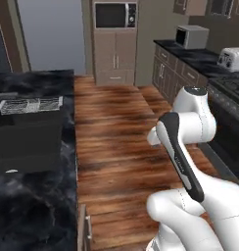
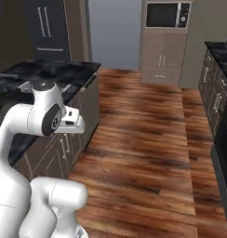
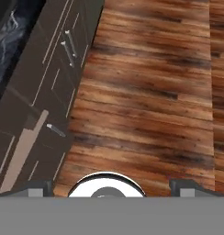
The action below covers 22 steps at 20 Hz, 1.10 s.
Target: Move the drinks to the dining counter.
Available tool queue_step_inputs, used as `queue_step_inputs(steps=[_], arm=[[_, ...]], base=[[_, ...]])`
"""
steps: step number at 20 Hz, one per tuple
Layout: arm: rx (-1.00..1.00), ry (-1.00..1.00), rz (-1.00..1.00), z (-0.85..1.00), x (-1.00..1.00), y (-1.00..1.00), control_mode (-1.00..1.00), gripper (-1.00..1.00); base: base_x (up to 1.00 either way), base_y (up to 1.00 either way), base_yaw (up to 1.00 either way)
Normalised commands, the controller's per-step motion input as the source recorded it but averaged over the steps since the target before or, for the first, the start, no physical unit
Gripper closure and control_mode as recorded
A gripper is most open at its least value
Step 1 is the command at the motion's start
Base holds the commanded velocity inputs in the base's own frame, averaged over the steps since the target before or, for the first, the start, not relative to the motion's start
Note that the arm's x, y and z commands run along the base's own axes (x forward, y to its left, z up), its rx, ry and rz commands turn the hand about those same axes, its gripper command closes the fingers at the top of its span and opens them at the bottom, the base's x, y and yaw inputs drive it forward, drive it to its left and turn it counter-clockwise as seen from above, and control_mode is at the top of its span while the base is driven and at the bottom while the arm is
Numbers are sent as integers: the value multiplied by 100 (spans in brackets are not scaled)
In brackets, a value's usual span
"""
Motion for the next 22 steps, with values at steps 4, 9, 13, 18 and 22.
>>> queue_step_inputs(steps=[4, 9, 13, 18, 22], arm=[[0, 0, 0, 0, 0, 0, 100, -100], [0, 0, 0, 0, 0, 0, 100, -100], [0, 0, 0, 0, 0, 0, 100, -100], [0, 0, 0, 0, 0, 0, 100, -100], [0, 0, 0, 0, 0, 0, 100, -100]], base=[[0, 0, -100], [-5, -5, -90], [-15, -18, -83], [-23, -24, -80], [14, 2, -55]])
